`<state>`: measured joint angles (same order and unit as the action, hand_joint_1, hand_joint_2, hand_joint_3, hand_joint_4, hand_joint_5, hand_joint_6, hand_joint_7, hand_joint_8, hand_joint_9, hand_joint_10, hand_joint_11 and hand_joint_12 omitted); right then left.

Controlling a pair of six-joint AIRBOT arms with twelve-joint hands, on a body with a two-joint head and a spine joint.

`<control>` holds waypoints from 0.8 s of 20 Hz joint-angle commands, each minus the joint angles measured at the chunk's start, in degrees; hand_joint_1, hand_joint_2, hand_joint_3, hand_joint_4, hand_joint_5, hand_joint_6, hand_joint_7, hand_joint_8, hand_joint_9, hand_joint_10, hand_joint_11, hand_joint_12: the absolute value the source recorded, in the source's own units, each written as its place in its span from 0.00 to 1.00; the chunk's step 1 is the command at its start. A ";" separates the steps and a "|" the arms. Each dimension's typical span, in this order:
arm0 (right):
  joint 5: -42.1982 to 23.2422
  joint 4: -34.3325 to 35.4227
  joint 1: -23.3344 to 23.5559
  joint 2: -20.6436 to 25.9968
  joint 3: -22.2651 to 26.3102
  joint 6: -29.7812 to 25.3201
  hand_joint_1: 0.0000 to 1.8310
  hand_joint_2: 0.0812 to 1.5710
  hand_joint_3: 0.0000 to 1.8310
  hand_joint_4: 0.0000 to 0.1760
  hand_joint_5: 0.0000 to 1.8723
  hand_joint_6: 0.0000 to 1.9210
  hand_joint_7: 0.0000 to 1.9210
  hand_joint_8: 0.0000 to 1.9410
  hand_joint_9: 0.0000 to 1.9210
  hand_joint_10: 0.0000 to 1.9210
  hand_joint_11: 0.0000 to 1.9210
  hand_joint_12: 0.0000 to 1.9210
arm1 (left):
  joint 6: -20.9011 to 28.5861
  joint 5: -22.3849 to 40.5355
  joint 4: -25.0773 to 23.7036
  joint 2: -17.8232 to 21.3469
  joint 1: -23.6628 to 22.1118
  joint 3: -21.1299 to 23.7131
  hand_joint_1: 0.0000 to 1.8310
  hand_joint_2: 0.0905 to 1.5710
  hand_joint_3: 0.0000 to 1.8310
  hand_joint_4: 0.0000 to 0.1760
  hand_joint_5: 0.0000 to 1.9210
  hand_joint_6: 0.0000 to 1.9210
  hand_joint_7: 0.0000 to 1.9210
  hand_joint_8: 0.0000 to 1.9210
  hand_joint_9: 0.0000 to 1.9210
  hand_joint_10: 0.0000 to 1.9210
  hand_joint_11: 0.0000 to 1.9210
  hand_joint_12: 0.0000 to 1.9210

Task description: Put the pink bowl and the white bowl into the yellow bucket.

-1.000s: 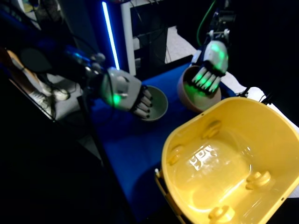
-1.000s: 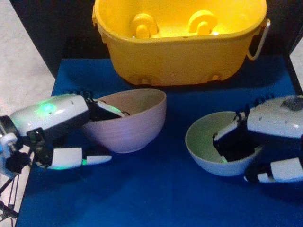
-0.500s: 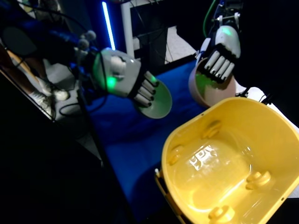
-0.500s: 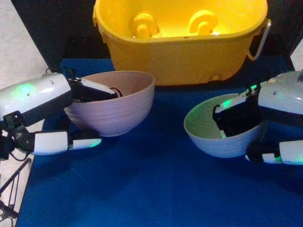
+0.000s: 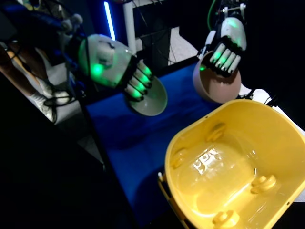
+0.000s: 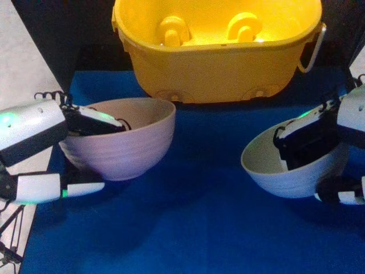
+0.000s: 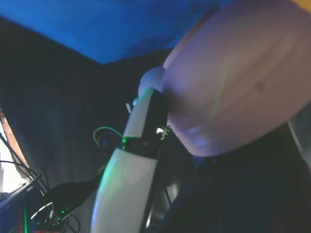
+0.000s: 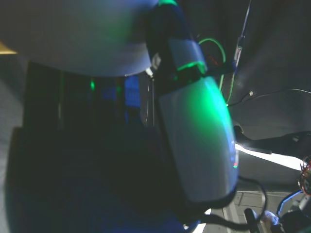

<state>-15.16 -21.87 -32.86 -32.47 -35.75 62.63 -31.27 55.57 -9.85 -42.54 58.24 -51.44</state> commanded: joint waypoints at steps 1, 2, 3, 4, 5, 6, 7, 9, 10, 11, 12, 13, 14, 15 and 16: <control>-6.09 0.81 1.34 0.22 0.11 -0.33 0.81 0.82 0.00 0.00 0.37 0.66 0.36 0.76 0.39 0.79 0.36 0.91 | 0.36 8.52 1.97 0.79 -0.29 0.26 0.73 0.79 0.00 0.00 0.36 0.62 0.37 0.80 0.33 0.86 0.25 0.87; -6.09 0.79 1.65 0.32 0.11 -0.33 0.81 0.82 0.00 0.00 0.36 0.67 0.35 0.78 0.38 0.80 0.35 0.91 | 0.33 9.04 2.12 1.22 -0.14 0.51 0.73 0.78 0.00 0.00 0.37 0.61 0.37 0.79 0.33 0.85 0.25 0.86; -6.09 0.70 2.31 0.44 0.11 -0.33 0.81 0.82 0.00 0.00 0.36 0.67 0.35 0.79 0.38 0.81 0.34 0.90 | 0.22 9.57 2.27 1.70 -0.09 0.74 0.73 0.79 0.00 0.00 0.37 0.61 0.36 0.80 0.33 0.85 0.25 0.87; -6.09 0.15 3.48 0.48 0.10 -0.33 0.75 0.83 0.00 0.00 0.38 0.70 0.37 0.76 0.38 0.80 0.38 0.91 | -0.09 10.18 2.39 2.00 -0.10 0.80 0.73 0.79 0.00 0.00 0.37 0.60 0.35 0.81 0.34 0.86 0.26 0.87; -6.09 -0.21 4.23 0.43 0.09 -0.33 0.74 0.83 0.00 0.00 0.39 0.72 0.39 0.75 0.37 0.78 0.36 0.90 | -0.15 10.41 2.43 2.11 -0.11 0.74 0.73 0.79 0.00 0.00 0.37 0.60 0.35 0.81 0.34 0.86 0.25 0.87; -6.09 -0.55 5.23 0.38 0.08 -0.33 0.74 0.81 0.00 0.00 0.41 0.70 0.42 0.70 0.39 0.76 0.34 0.88 | -0.22 10.90 2.43 2.19 -0.19 0.58 0.73 0.78 0.00 0.00 0.38 0.59 0.36 0.80 0.34 0.86 0.25 0.86; -6.09 -1.38 6.70 0.34 -0.09 -0.33 0.74 0.80 0.00 0.00 0.43 0.67 0.43 0.68 0.40 0.74 0.34 0.86 | -0.37 11.44 2.52 2.19 -0.71 0.28 0.73 0.78 0.00 0.00 0.38 0.58 0.37 0.78 0.35 0.84 0.27 0.85; -6.09 -2.24 8.87 0.35 -0.43 -0.32 0.73 0.81 0.00 0.00 0.43 0.69 0.39 0.71 0.37 0.77 0.32 0.90 | -1.01 11.99 2.61 2.18 -1.67 0.01 0.67 0.75 0.00 0.00 0.47 0.46 0.38 0.84 0.35 0.81 0.30 0.88; -6.09 -3.48 10.21 0.34 -0.57 -0.32 0.74 0.80 0.00 0.00 0.45 0.66 0.40 0.69 0.38 0.76 0.34 0.90 | -1.19 12.43 2.67 2.23 -2.47 -0.25 0.67 0.75 0.00 0.00 0.48 0.47 0.38 0.83 0.35 0.80 0.29 0.89; -6.09 -3.79 10.54 0.34 -0.60 -0.32 0.73 0.81 0.00 0.00 0.45 0.66 0.38 0.72 0.37 0.79 0.36 0.92 | -1.20 12.49 2.67 2.33 -2.66 -0.31 0.67 0.75 0.00 0.00 0.48 0.47 0.38 0.84 0.36 0.81 0.31 0.89; -6.08 -4.32 11.04 0.30 -0.68 -0.32 0.73 0.81 0.00 0.00 0.44 0.65 0.36 0.75 0.36 0.81 0.37 0.94 | -1.25 12.53 2.66 2.56 -3.11 -0.38 0.67 0.75 0.00 0.00 0.47 0.46 0.38 0.84 0.36 0.81 0.30 0.88; -6.07 -4.57 11.60 0.31 -0.76 -0.32 0.73 0.81 0.00 0.00 0.45 0.65 0.35 0.75 0.35 0.82 0.36 0.96 | -1.33 12.56 2.62 2.82 -3.66 -0.40 0.67 0.75 0.00 0.00 0.48 0.44 0.39 0.84 0.38 0.78 0.29 0.84; -6.03 -4.80 12.25 0.39 -0.83 -0.32 0.73 0.80 0.00 0.00 0.45 0.65 0.38 0.72 0.36 0.80 0.36 0.95 | -1.52 12.48 2.56 3.15 -4.33 -0.31 0.67 0.75 0.00 0.00 0.48 0.44 0.38 0.84 0.38 0.78 0.29 0.83; -6.01 -5.08 12.71 0.46 -0.83 -0.32 0.74 0.79 0.00 0.00 0.46 0.63 0.40 0.69 0.38 0.77 0.35 0.93 | -1.67 12.38 2.47 3.39 -4.80 -0.22 0.64 0.82 0.00 0.00 0.40 0.55 0.30 0.95 0.32 0.90 0.27 0.94; -6.00 -5.35 13.08 0.46 -0.84 -0.32 0.74 0.78 0.00 0.00 0.46 0.62 0.41 0.70 0.39 0.75 0.33 0.94 | -1.75 12.26 2.38 3.55 -5.11 -0.17 0.64 0.82 0.00 0.00 0.40 0.55 0.29 0.96 0.32 0.91 0.27 0.95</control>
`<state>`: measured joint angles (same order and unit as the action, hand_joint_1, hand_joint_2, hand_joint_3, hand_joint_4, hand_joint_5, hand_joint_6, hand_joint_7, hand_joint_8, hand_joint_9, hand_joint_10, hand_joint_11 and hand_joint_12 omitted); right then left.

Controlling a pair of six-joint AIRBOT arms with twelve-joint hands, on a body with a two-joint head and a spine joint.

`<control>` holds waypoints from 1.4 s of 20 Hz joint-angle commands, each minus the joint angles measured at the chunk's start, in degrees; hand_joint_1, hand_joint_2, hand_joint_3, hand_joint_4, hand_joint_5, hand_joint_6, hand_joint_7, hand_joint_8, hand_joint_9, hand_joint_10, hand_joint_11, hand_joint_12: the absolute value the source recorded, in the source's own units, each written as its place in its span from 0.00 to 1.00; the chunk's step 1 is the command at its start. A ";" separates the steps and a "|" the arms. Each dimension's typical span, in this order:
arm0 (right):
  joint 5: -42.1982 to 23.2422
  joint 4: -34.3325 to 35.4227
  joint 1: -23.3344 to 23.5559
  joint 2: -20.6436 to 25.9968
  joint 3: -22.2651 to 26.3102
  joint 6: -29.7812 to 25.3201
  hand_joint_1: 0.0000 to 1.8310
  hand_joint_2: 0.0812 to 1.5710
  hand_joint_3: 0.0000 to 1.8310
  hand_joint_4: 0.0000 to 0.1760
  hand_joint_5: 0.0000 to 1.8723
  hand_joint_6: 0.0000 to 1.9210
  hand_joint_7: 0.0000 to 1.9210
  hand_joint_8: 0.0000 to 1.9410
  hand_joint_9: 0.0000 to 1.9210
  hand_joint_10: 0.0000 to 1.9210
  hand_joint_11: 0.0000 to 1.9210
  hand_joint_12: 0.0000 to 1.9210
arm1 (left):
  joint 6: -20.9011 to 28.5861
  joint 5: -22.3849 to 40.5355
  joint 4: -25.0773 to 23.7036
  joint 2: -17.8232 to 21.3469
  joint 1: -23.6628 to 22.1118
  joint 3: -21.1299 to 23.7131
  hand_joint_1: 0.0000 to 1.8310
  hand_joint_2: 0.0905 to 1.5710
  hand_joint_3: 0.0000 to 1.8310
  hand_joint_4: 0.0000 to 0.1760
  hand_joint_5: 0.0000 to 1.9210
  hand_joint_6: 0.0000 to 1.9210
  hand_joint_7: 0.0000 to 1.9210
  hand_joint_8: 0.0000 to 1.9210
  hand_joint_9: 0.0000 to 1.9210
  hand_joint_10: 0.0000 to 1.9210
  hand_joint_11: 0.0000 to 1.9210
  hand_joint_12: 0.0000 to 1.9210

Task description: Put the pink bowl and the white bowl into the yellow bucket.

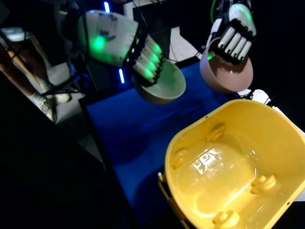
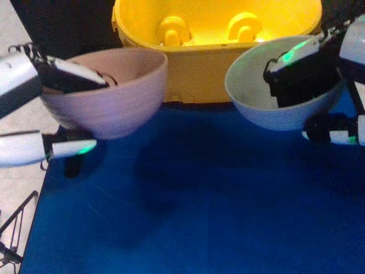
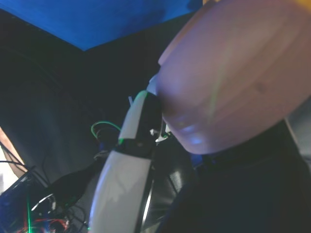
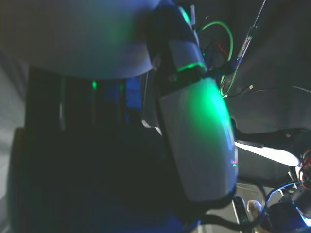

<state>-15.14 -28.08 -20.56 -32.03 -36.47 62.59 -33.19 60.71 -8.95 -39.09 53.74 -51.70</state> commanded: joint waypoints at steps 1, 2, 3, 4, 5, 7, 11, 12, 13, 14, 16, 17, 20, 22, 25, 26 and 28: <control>-5.98 0.38 1.27 0.03 -0.12 -0.27 0.74 0.78 0.00 0.00 0.46 0.63 0.41 0.69 0.39 0.75 0.33 0.94 | 0.16 7.06 1.39 0.24 -0.90 0.11 0.60 0.85 0.01 0.00 0.26 0.80 0.35 0.89 0.35 0.91 0.33 0.99; -5.91 0.03 1.75 0.03 -0.15 -0.27 0.74 0.79 0.00 0.00 0.45 0.66 0.40 0.69 0.37 0.76 0.31 0.94 | 0.15 7.12 1.28 0.41 -1.12 0.11 0.63 0.83 0.00 0.00 0.38 0.60 0.29 0.97 0.35 0.92 0.33 1.00; -5.73 -0.27 2.39 0.03 -0.27 -0.27 0.73 0.79 0.00 0.00 0.43 0.68 0.40 0.71 0.36 0.78 0.33 0.95 | 0.15 7.06 1.07 0.65 -1.53 0.08 0.61 0.84 0.00 0.00 0.29 0.75 0.36 0.88 0.35 0.90 0.33 0.99; -5.55 -0.46 2.77 0.03 -0.31 -0.27 0.73 0.80 0.00 0.00 0.42 0.71 0.40 0.70 0.35 0.78 0.33 0.94 | 0.11 6.86 0.84 0.78 -1.98 0.07 0.61 0.84 0.00 0.00 0.29 0.76 0.36 0.88 0.35 0.90 0.33 0.99; -5.07 -1.07 3.42 0.03 -0.34 -0.27 0.73 0.79 0.00 0.00 0.41 0.73 0.39 0.70 0.35 0.78 0.30 0.92 | 0.07 6.56 0.54 0.86 -2.48 0.03 0.63 0.83 0.00 0.00 0.39 0.59 0.29 0.96 0.34 0.90 0.32 1.00; -4.37 -1.78 4.37 0.03 -0.42 -0.27 0.74 0.74 0.00 0.00 0.45 0.66 0.45 0.62 0.40 0.71 0.33 0.88 | 0.03 6.10 -0.04 0.94 -3.31 -0.03 0.63 0.83 0.00 0.00 0.39 0.58 0.29 0.96 0.34 0.91 0.32 1.00; -2.80 -2.77 5.75 -0.29 -0.86 -0.27 0.74 0.75 0.00 0.00 0.41 0.67 0.45 0.67 0.37 0.75 0.33 0.93 | 0.02 4.67 -1.00 1.28 -5.20 -0.16 0.63 0.83 0.00 0.00 0.39 0.58 0.29 0.96 0.34 0.91 0.32 1.00; -2.29 -3.11 6.25 -0.45 -0.97 -0.27 0.74 0.75 0.00 0.00 0.42 0.67 0.45 0.66 0.38 0.75 0.34 0.93 | 0.00 4.45 -1.19 1.33 -5.51 -0.18 0.63 0.83 0.00 0.00 0.39 0.58 0.29 0.96 0.34 0.91 0.32 1.00; -1.27 -3.96 7.20 -0.70 -1.12 -0.27 0.74 0.74 0.00 0.00 0.44 0.65 0.45 0.64 0.39 0.73 0.35 0.90 | 0.00 4.36 -1.36 1.40 -5.86 -0.22 0.63 0.83 0.00 0.00 0.39 0.58 0.29 0.96 0.34 0.91 0.32 1.00; -0.61 -4.46 7.70 -0.84 -1.18 -0.27 0.74 0.74 0.00 0.00 0.44 0.67 0.44 0.63 0.40 0.72 0.36 0.88 | 0.00 4.38 -1.40 1.49 -5.98 -0.21 0.63 0.83 0.00 0.00 0.39 0.58 0.29 0.96 0.34 0.91 0.32 1.00; -0.09 -4.93 8.17 -1.06 -1.43 -0.27 0.74 0.73 0.00 0.00 0.46 0.65 0.42 0.61 0.42 0.71 0.38 0.86 | -0.01 4.52 -1.51 1.75 -6.17 -0.21 0.63 0.83 0.00 0.00 0.39 0.58 0.29 0.96 0.34 0.91 0.32 1.00; -0.02 -4.93 8.22 -1.29 -1.75 -0.27 0.74 0.73 0.00 0.00 0.47 0.66 0.42 0.61 0.41 0.71 0.37 0.86 | -0.07 4.50 -1.64 1.84 -6.41 -0.28 0.63 0.83 0.00 0.00 0.39 0.58 0.29 0.96 0.34 0.91 0.32 1.00; 0.11 -4.94 8.23 -2.54 -2.86 -0.27 0.74 0.73 0.00 0.00 0.48 0.66 0.42 0.60 0.42 0.68 0.35 0.85 | -1.37 3.99 -1.80 1.89 -7.58 -0.74 0.63 0.83 0.00 0.00 0.39 0.58 0.29 0.96 0.34 0.91 0.32 1.00; 0.12 -4.94 8.46 -3.86 -4.14 -0.27 0.74 0.72 0.00 0.00 0.48 0.66 0.42 0.59 0.45 0.64 0.40 0.82 | -2.65 1.85 -2.35 1.44 -10.24 -1.60 0.63 0.83 0.00 0.00 0.39 0.58 0.29 0.96 0.34 0.91 0.32 1.00; 0.14 -5.10 9.26 -5.35 -6.03 -0.27 0.81 0.73 0.00 0.00 0.46 0.69 0.39 0.60 0.43 0.62 0.34 0.85 | -2.80 -4.41 -4.72 -1.78 -16.88 -4.90 0.63 0.83 0.00 0.00 0.39 0.58 0.29 0.96 0.34 0.91 0.32 1.00; 0.26 -5.31 9.78 -5.59 -6.47 -0.28 0.81 0.73 0.00 0.00 0.47 0.68 0.40 0.59 0.44 0.62 0.34 0.85 | -2.79 -6.71 -5.76 -2.98 -19.26 -6.19 0.63 0.83 0.00 0.00 0.39 0.58 0.29 0.96 0.34 0.91 0.32 1.00; 1.21 -6.34 11.47 -6.36 -7.49 -0.28 0.81 0.71 0.00 0.00 0.47 0.66 0.40 0.56 0.48 0.59 0.39 0.83 | -2.77 -10.62 -8.04 -5.39 -23.90 -8.37 0.74 0.75 0.00 0.00 0.45 0.41 0.37 0.78 0.46 0.79 0.54 0.90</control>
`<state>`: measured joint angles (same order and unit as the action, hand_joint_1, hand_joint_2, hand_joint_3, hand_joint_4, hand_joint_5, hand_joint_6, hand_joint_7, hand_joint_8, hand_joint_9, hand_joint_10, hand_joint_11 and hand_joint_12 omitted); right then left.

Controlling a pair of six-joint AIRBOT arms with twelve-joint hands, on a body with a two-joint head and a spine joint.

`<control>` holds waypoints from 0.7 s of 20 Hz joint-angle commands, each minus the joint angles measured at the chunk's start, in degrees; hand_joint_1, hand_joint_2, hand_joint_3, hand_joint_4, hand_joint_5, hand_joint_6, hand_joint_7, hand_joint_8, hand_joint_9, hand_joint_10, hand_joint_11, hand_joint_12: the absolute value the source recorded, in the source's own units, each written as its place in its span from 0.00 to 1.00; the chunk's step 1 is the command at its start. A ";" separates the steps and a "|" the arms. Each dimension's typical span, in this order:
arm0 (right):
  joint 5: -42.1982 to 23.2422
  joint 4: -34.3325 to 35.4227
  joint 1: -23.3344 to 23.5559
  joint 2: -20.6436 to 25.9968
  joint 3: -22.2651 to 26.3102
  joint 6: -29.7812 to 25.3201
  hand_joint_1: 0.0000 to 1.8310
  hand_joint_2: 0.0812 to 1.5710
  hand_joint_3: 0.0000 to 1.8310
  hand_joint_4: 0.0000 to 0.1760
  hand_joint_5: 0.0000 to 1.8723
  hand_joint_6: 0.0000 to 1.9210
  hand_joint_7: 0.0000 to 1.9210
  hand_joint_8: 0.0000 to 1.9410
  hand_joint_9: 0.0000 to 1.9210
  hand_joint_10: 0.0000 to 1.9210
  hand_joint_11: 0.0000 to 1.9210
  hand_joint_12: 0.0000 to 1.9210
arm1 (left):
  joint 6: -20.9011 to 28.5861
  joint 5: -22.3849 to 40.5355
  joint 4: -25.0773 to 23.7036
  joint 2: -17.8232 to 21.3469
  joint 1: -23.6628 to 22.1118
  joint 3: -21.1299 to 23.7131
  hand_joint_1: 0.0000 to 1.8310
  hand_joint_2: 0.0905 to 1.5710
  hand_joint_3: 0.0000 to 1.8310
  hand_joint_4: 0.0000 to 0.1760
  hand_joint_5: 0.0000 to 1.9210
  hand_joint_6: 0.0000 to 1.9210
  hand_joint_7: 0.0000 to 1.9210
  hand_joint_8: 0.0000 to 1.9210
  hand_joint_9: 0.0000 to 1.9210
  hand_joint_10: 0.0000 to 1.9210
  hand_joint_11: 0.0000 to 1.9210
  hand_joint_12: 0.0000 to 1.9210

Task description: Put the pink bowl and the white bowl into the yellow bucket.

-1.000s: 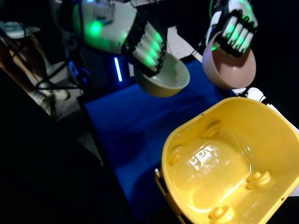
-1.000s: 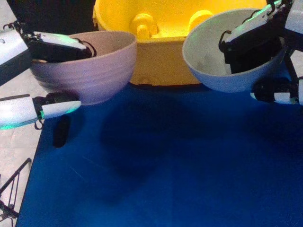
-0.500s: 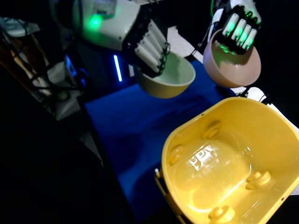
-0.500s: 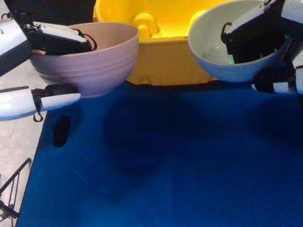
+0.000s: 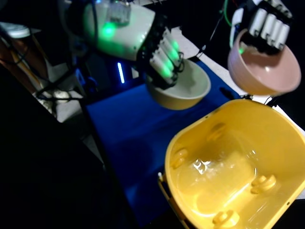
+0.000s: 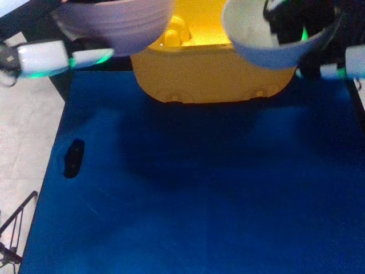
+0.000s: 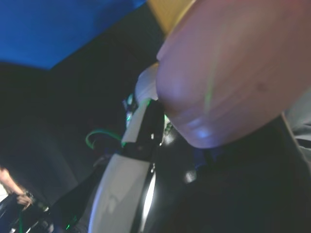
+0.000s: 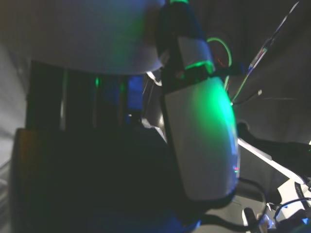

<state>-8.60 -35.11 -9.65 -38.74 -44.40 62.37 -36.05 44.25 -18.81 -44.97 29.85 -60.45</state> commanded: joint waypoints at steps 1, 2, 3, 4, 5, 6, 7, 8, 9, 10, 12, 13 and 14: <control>-5.00 0.21 1.23 -0.74 -0.52 -0.07 0.81 0.71 0.00 0.00 0.46 0.66 0.40 0.55 0.48 0.59 0.41 0.82 | 0.09 3.81 0.58 -0.78 -1.98 -0.77 0.74 0.75 0.00 0.00 0.44 0.41 0.37 0.78 0.45 0.80 0.54 0.90; -4.98 0.23 1.33 -1.60 -1.47 -0.08 0.81 0.70 0.00 0.00 0.47 0.65 0.42 0.53 0.49 0.57 0.41 0.81 | 0.09 2.58 -0.02 -1.77 -3.17 -1.59 0.67 0.75 0.00 0.00 0.43 0.60 0.42 0.73 0.51 0.90 0.53 0.98; -4.98 0.25 1.34 -2.65 -2.58 -0.09 0.81 0.70 0.00 0.00 0.48 0.65 0.43 0.54 0.50 0.56 0.39 0.80 | 0.09 1.24 -0.67 -2.96 -4.79 -2.75 0.67 0.75 0.00 0.00 0.42 0.63 0.43 0.70 0.51 0.91 0.53 0.99; -4.99 0.35 1.34 -3.93 -3.96 -0.09 0.81 0.70 0.00 0.00 0.49 0.65 0.45 0.54 0.48 0.55 0.37 0.81 | 0.09 -0.36 -1.37 -4.17 -6.33 -3.66 0.67 0.76 0.00 0.00 0.44 0.48 0.39 0.85 0.48 0.93 0.49 0.99; -4.99 0.41 1.34 -5.05 -5.11 -0.11 0.81 0.70 0.00 0.00 0.49 0.65 0.46 0.54 0.48 0.54 0.36 0.81 | 0.09 -1.27 -1.47 -5.25 -6.99 -4.53 0.73 0.75 0.00 0.00 0.45 0.40 0.38 0.78 0.45 0.85 0.49 0.92; -4.99 0.47 1.34 -5.89 -5.95 -0.11 0.75 0.70 0.00 0.00 0.50 0.66 0.49 0.54 0.46 0.54 0.33 0.78 | 0.12 -1.51 -1.45 -5.93 -7.17 -5.08 0.74 0.75 0.00 0.00 0.45 0.41 0.37 0.79 0.42 0.85 0.44 0.94; -4.90 0.65 1.33 -7.10 -7.22 -0.11 0.75 0.70 0.00 0.00 0.49 0.67 0.49 0.54 0.45 0.54 0.35 0.77 | 0.13 -1.97 -1.35 -7.01 -7.41 -6.16 0.74 0.74 0.00 0.00 0.46 0.38 0.39 0.75 0.44 0.82 0.44 0.92; -4.62 1.18 1.30 -8.40 -8.77 -0.12 0.75 0.70 0.00 0.00 0.49 0.68 0.49 0.53 0.46 0.53 0.35 0.75 | 0.17 -2.45 -1.25 -8.25 -7.57 -7.27 0.74 0.74 0.00 0.00 0.45 0.39 0.40 0.75 0.44 0.82 0.44 0.90; -4.43 1.35 1.30 -9.12 -9.68 -0.12 0.81 0.70 0.00 0.00 0.48 0.64 0.46 0.52 0.49 0.54 0.40 0.79 | 0.20 -2.77 -1.15 -9.35 -7.81 -8.22 0.75 0.74 0.00 0.00 0.46 0.41 0.42 0.73 0.44 0.79 0.43 0.86; -4.34 1.52 1.29 -9.80 -10.53 -0.12 0.82 0.69 0.00 0.00 0.48 0.63 0.44 0.53 0.49 0.55 0.42 0.78 | 0.21 -3.02 -1.09 -10.36 -8.04 -9.05 0.75 0.73 0.00 0.00 0.45 0.44 0.42 0.71 0.45 0.76 0.41 0.83; -4.06 1.77 1.29 -11.13 -12.10 -0.12 0.81 0.70 0.00 0.00 0.48 0.62 0.44 0.54 0.48 0.58 0.40 0.81 | 0.27 -3.62 -1.03 -12.04 -8.55 -10.42 0.75 0.72 0.00 0.00 0.45 0.45 0.44 0.69 0.48 0.73 0.44 0.81; -3.69 1.80 1.29 -11.71 -12.69 -0.12 0.81 0.71 0.00 0.00 0.47 0.64 0.43 0.57 0.48 0.60 0.36 0.82 | 0.27 -3.95 -1.03 -12.66 -8.63 -10.94 0.75 0.72 0.00 0.00 0.44 0.46 0.44 0.68 0.49 0.72 0.47 0.81; -3.21 1.80 1.30 -12.23 -13.34 -0.12 0.81 0.71 0.00 0.00 0.47 0.64 0.42 0.59 0.47 0.60 0.35 0.83 | 0.27 -4.31 -1.03 -13.18 -8.70 -11.45 0.75 0.72 0.00 0.00 0.44 0.46 0.43 0.69 0.49 0.73 0.49 0.80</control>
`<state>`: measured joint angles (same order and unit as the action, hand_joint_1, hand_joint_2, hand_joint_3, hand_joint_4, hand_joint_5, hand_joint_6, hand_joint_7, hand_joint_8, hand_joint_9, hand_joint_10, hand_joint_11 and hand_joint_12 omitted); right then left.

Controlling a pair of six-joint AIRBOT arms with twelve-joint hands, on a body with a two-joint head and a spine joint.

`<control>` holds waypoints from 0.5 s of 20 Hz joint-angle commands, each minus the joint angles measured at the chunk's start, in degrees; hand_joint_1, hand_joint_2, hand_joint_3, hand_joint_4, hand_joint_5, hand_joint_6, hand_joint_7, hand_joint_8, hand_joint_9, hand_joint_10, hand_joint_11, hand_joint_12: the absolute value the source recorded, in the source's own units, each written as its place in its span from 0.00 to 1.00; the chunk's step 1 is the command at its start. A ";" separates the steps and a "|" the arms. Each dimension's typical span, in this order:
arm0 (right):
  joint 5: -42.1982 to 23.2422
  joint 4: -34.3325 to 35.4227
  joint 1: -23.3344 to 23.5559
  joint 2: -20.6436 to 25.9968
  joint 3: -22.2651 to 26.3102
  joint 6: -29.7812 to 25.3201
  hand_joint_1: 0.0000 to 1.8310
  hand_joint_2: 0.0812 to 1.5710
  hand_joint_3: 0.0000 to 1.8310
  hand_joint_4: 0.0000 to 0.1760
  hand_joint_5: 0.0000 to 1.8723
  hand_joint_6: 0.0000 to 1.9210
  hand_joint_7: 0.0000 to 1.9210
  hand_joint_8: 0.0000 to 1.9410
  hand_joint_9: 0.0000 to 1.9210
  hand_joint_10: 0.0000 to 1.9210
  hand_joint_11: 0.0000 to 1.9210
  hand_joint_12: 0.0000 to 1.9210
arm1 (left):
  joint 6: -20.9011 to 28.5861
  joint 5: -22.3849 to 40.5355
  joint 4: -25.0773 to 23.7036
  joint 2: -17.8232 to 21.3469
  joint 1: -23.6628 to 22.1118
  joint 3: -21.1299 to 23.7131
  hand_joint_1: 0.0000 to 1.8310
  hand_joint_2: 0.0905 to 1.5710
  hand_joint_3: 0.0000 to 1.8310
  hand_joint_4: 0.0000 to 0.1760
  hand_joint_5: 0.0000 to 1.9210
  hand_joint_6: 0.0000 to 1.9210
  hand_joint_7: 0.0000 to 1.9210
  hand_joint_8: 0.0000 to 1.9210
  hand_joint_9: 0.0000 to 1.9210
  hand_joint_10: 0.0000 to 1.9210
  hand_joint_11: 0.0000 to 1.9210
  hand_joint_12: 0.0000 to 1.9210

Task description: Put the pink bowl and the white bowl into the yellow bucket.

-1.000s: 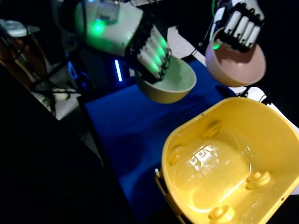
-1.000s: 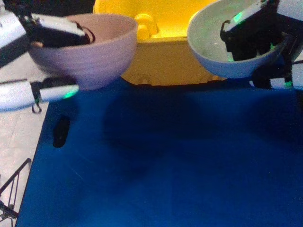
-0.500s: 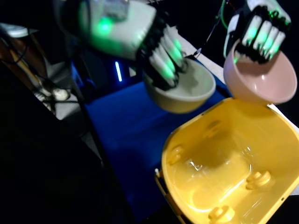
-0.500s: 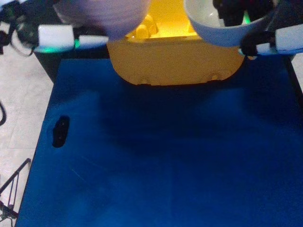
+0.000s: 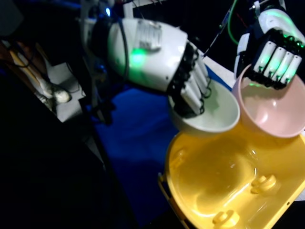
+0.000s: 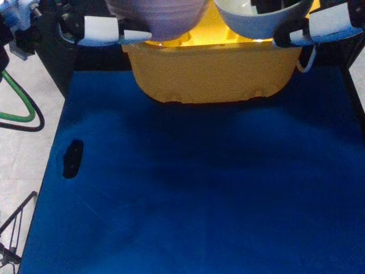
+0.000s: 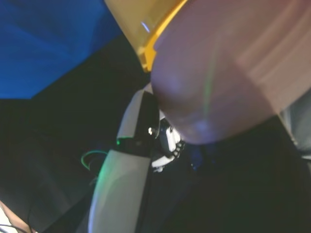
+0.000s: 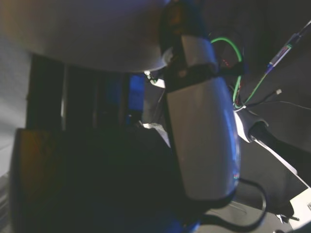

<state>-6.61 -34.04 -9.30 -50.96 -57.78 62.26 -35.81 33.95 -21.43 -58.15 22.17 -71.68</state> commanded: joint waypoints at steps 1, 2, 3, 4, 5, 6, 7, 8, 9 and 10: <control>-4.93 0.73 0.97 -0.35 -0.46 -0.01 0.81 0.71 0.00 0.00 0.46 0.65 0.42 0.60 0.47 0.61 0.35 0.84 | 0.03 5.84 1.59 -0.52 -1.29 -0.70 0.75 0.72 0.00 0.00 0.43 0.47 0.43 0.70 0.48 0.73 0.50 0.79; -4.80 0.74 0.99 -0.60 -0.89 -0.01 0.81 0.72 0.00 0.00 0.45 0.67 0.41 0.61 0.46 0.62 0.34 0.84 | 0.03 5.70 1.58 -1.01 -1.63 -1.06 0.75 0.73 0.00 0.00 0.44 0.46 0.42 0.71 0.48 0.75 0.49 0.83; -4.73 0.74 1.00 -1.04 -1.49 -0.01 0.81 0.72 0.00 0.00 0.45 0.68 0.41 0.62 0.45 0.62 0.33 0.84 | 0.02 5.45 1.54 -1.56 -2.09 -1.50 0.75 0.73 0.00 0.00 0.43 0.49 0.42 0.72 0.46 0.76 0.44 0.87; -4.63 0.75 1.08 -1.73 -2.19 -0.01 0.81 0.72 0.00 0.00 0.45 0.68 0.41 0.62 0.45 0.62 0.33 0.84 | 0.00 5.11 1.43 -1.92 -2.54 -1.81 0.75 0.73 0.00 0.00 0.43 0.49 0.41 0.73 0.45 0.77 0.42 0.88; -4.50 0.75 1.28 -2.69 -3.14 -0.01 0.81 0.72 0.00 0.00 0.46 0.69 0.41 0.61 0.45 0.61 0.32 0.84 | 0.00 4.71 1.31 -2.38 -2.98 -2.39 0.75 0.74 0.00 0.00 0.43 0.49 0.42 0.72 0.46 0.77 0.43 0.87; -4.28 0.73 1.78 -3.88 -4.37 -0.01 0.81 0.72 0.00 0.00 0.46 0.69 0.41 0.61 0.45 0.61 0.32 0.84 | 0.00 3.95 1.30 -3.21 -3.58 -3.40 0.75 0.74 0.00 0.00 0.43 0.48 0.42 0.72 0.45 0.78 0.41 0.88; -4.14 0.72 2.20 -4.69 -5.29 0.00 0.81 0.72 0.00 0.00 0.46 0.68 0.43 0.60 0.46 0.60 0.34 0.83 | 0.00 3.61 1.25 -3.90 -4.04 -4.13 0.74 0.74 0.00 0.00 0.43 0.48 0.42 0.73 0.43 0.80 0.35 0.91; -4.07 0.72 2.44 -5.06 -5.81 0.00 0.81 0.72 0.00 0.00 0.46 0.68 0.43 0.60 0.46 0.60 0.34 0.83 | 0.00 3.57 1.18 -4.47 -4.37 -4.67 0.74 0.74 0.00 0.00 0.43 0.48 0.42 0.73 0.42 0.80 0.35 0.91; -3.76 0.71 2.98 -5.70 -6.83 0.00 0.81 0.76 0.00 0.00 0.38 0.76 0.36 0.66 0.39 0.68 0.29 0.88 | -0.01 3.12 1.06 -5.68 -5.24 -5.70 0.74 0.76 0.00 0.00 0.42 0.46 0.39 0.77 0.41 0.86 0.39 0.95; -3.41 0.67 3.49 -6.12 -7.48 0.00 0.81 0.76 0.00 0.00 0.38 0.76 0.36 0.67 0.39 0.69 0.29 0.88 | -0.01 2.87 0.87 -6.44 -5.68 -6.47 0.74 0.76 0.00 0.00 0.42 0.45 0.38 0.78 0.40 0.87 0.39 0.95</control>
<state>-4.08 -33.87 -6.90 -57.14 -65.39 62.26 -36.03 30.09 -21.58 -64.60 17.54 -78.54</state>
